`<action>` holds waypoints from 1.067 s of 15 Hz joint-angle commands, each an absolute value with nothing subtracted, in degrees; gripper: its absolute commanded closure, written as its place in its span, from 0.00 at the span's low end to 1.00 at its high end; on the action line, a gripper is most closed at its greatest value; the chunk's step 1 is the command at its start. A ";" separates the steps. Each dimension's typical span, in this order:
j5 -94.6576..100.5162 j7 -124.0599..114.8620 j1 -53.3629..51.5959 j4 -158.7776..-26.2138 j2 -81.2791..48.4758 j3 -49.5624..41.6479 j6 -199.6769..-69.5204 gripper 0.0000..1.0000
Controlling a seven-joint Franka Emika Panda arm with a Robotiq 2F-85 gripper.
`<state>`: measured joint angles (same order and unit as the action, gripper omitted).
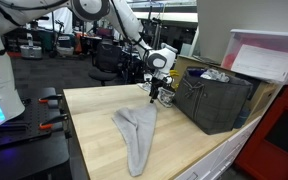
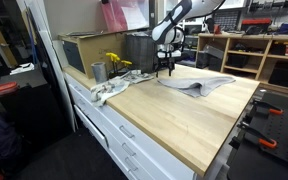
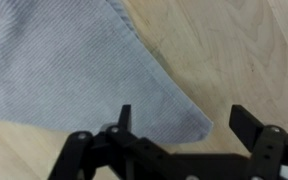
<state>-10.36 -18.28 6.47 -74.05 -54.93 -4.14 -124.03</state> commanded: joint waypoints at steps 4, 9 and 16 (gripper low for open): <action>-8.04 -18.71 4.35 -70.20 -60.86 -5.30 -127.71 0.26; -6.35 -18.45 3.74 -70.68 -61.18 -6.20 -130.66 0.55; -6.62 -16.53 3.81 -76.86 -56.18 -5.83 -132.20 1.00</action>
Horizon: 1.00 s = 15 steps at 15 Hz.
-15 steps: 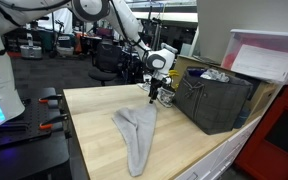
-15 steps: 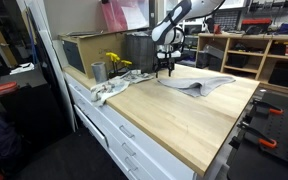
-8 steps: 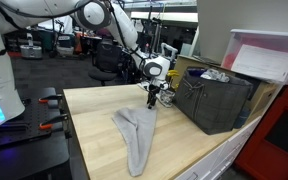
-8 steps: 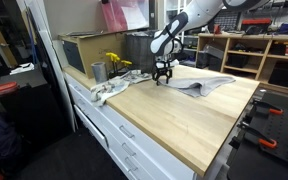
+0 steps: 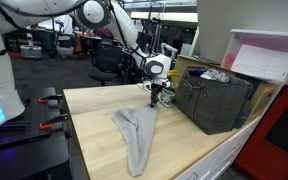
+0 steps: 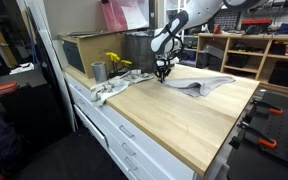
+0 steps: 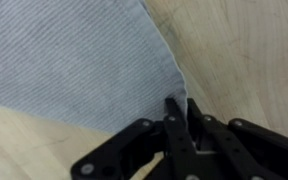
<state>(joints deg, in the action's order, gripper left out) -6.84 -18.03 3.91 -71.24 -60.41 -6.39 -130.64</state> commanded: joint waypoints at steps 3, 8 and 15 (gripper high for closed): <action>-6.54 -14.27 3.21 -81.94 -53.10 -4.82 -133.11 0.99; -6.76 -7.28 2.28 -94.47 -45.22 -1.05 -135.18 0.99; -8.01 -0.44 1.25 -108.47 -34.68 4.51 -135.17 0.99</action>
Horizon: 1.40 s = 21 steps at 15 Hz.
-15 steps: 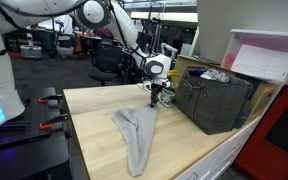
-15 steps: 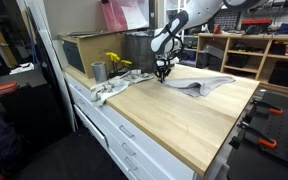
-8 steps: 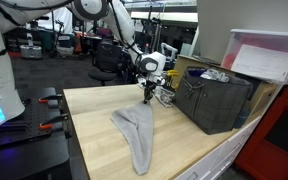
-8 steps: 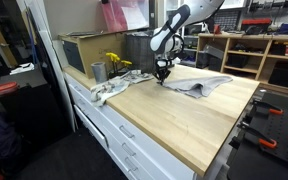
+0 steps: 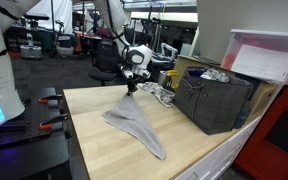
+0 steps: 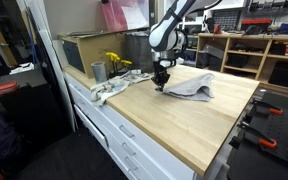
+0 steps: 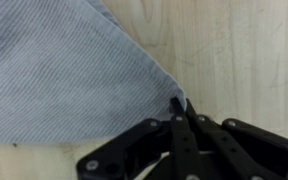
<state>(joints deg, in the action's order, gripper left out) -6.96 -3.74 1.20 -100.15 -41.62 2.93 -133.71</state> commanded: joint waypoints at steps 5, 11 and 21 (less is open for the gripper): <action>-9.46 1.90 1.14 -113.32 -29.32 7.07 -134.47 0.99; -14.27 1.63 3.60 -111.00 -28.46 5.65 -132.36 0.99; -14.05 -2.80 9.49 -106.03 -30.78 -3.72 -132.11 0.99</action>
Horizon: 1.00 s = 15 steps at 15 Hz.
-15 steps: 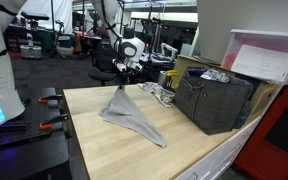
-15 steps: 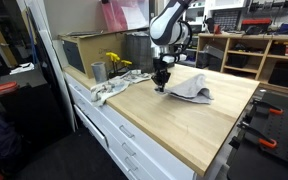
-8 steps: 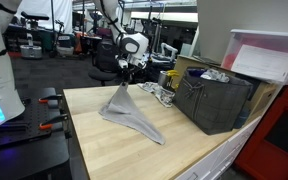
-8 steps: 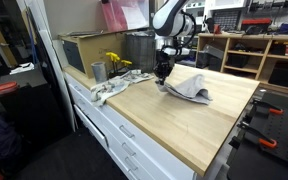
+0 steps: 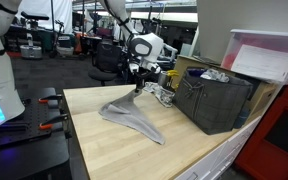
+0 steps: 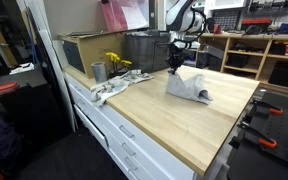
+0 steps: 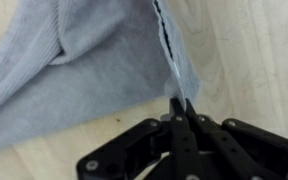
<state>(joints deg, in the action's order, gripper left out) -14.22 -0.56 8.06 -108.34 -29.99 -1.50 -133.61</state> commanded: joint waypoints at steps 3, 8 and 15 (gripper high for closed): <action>-13.84 -4.81 11.11 -104.31 -31.89 -6.24 -131.89 0.99; -12.94 -8.74 12.73 -101.96 -34.13 -9.51 -131.62 0.99; -13.08 -15.11 14.90 -97.47 -38.32 -13.29 -132.20 0.99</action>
<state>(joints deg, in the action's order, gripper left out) -13.71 -11.55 13.89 -100.80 -36.27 -12.34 -133.52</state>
